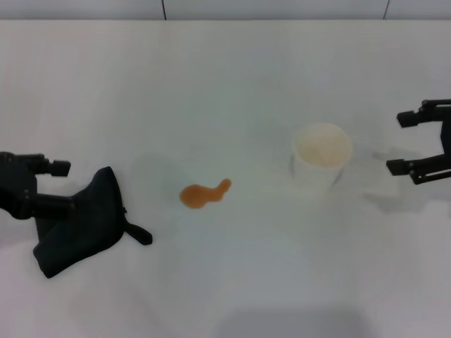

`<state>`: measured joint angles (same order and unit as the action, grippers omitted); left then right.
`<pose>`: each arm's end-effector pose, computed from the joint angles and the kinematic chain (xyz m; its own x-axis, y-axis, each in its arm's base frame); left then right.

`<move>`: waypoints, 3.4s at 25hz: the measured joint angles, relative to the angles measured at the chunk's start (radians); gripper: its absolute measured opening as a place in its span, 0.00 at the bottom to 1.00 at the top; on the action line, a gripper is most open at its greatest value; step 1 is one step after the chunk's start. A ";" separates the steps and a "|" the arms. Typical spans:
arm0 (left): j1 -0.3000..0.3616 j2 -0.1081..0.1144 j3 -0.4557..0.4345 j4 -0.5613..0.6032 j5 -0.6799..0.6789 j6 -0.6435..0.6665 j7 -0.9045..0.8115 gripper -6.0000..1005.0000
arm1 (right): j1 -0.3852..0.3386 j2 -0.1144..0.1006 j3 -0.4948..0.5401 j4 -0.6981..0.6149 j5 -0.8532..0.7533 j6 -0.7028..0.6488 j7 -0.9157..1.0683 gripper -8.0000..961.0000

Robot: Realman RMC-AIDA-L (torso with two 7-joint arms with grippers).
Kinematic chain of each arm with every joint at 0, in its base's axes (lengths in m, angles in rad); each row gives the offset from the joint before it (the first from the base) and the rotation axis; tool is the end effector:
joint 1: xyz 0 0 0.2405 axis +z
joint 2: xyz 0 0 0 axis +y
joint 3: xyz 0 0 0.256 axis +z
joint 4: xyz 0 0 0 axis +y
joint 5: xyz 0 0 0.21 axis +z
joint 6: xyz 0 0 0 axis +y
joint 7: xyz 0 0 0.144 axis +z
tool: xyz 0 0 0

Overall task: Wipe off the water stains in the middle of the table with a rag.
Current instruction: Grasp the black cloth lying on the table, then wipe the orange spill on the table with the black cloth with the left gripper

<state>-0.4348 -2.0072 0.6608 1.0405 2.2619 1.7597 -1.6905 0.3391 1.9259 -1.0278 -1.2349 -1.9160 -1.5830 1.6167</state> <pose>-0.2935 0.3071 0.0800 0.8315 0.5052 0.2311 0.5490 -0.8109 -0.2027 0.2456 0.3248 0.0903 0.9652 -0.1656 -0.2025 -0.2254 -0.9193 -0.3226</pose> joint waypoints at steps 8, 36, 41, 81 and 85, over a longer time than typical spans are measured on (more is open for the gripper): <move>-0.082 0.021 0.022 0.000 0.152 0.069 -0.126 0.89 | 0.166 0.043 -0.015 -0.100 -0.167 -0.164 0.226 0.87; -0.212 -0.005 0.014 -0.071 0.495 -0.009 -0.254 0.77 | 0.200 0.087 -0.143 -0.112 -0.224 -0.060 0.249 0.87; -0.213 -0.004 0.015 -0.071 0.505 -0.015 -0.271 0.67 | 0.196 0.087 -0.143 -0.112 -0.224 -0.051 0.247 0.87; -0.314 -0.011 0.104 -0.157 0.572 -0.106 -0.476 0.07 | 0.182 0.088 -0.179 -0.103 -0.176 -0.009 0.229 0.87; -0.383 -0.022 0.109 -0.163 0.572 -0.147 -0.525 0.06 | 0.182 0.088 -0.178 -0.104 -0.174 -0.009 0.229 0.87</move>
<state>-0.8178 -2.0295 0.7696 0.8779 2.8334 1.6130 -2.2159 0.5211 2.0140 -1.2055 -1.3390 -2.0900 -1.5919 1.8460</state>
